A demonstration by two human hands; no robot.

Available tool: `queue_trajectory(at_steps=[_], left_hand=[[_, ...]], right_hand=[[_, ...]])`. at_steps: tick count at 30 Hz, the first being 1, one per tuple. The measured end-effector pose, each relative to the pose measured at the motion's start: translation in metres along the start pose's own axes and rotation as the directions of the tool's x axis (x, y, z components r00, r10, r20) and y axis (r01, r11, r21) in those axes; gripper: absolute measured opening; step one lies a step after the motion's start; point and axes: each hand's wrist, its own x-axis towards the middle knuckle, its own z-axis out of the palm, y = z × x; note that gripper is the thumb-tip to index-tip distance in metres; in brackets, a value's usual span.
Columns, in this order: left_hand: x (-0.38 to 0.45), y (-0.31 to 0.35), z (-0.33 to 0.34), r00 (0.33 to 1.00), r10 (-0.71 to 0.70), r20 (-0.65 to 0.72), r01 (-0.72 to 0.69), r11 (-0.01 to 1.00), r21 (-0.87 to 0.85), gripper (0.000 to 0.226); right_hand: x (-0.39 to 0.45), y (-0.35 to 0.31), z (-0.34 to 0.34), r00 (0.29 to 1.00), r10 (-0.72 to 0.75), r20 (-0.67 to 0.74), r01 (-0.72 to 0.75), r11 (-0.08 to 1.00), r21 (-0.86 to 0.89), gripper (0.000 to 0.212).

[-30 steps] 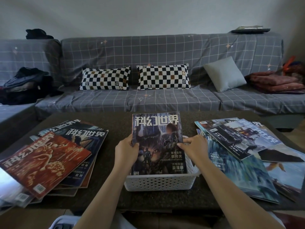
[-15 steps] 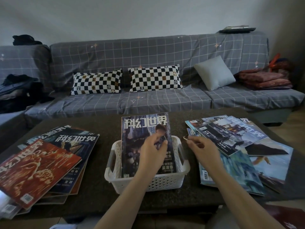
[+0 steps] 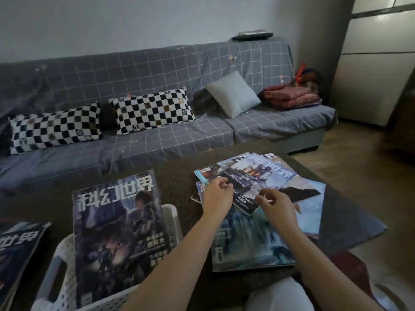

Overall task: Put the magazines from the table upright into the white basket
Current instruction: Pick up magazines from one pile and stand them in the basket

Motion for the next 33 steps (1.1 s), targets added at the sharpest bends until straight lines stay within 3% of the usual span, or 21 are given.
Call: queue_trajectory(at_steps=[5, 9, 14, 16, 19, 22, 25, 28, 33], left_hand=[[0.044, -0.007, 0.030, 0.996, -0.077, -0.039, 0.083, 0.979, 0.187, 0.044], [0.081, -0.020, 0.045, 0.998, -0.066, 0.003, 0.060, 0.921, 0.385, 0.056], [0.106, -0.031, 0.056, 0.995, -0.077, 0.061, 0.027, 0.811, 0.584, 0.068], [0.106, -0.032, 0.055, 0.993, -0.111, 0.035, 0.072, 0.820, 0.568, 0.074], [0.100, -0.025, 0.052, 0.985, -0.173, 0.011, 0.136, 0.810, 0.570, 0.084], [0.092, -0.016, 0.048, 0.968, -0.252, -0.003, 0.196, 0.746, 0.637, 0.076], [0.079, -0.010, 0.044, 0.956, -0.291, 0.040, 0.217, 0.791, 0.572, 0.065], [0.061, -0.003, 0.038, 0.970, -0.235, 0.062, 0.197, 0.911, 0.361, 0.052], [0.028, 0.017, 0.012, 0.980, -0.194, 0.049, 0.195, 0.981, -0.020, 0.064]], right_hand=[[0.022, 0.021, 0.003, 0.997, 0.077, 0.012, -0.076, 0.997, -0.022, 0.046], [0.038, 0.030, 0.011, 0.995, 0.104, -0.004, -0.104, 0.995, -0.012, 0.026], [0.051, 0.037, 0.018, 0.985, 0.164, -0.052, -0.160, 0.985, 0.061, 0.023], [0.053, 0.038, 0.018, 0.980, 0.183, -0.074, -0.178, 0.982, 0.070, 0.033], [0.052, 0.039, 0.013, 0.955, 0.275, -0.113, -0.260, 0.956, 0.136, 0.065], [0.044, 0.044, 0.004, 0.940, 0.330, -0.093, -0.298, 0.921, 0.251, 0.062], [0.031, 0.048, -0.008, 0.939, 0.340, -0.057, -0.303, 0.893, 0.333, 0.051], [0.019, 0.045, -0.024, 0.943, 0.327, -0.059, -0.273, 0.864, 0.423, 0.053], [-0.006, 0.027, -0.046, 0.967, 0.230, -0.108, -0.137, 0.831, 0.540, 0.047]])
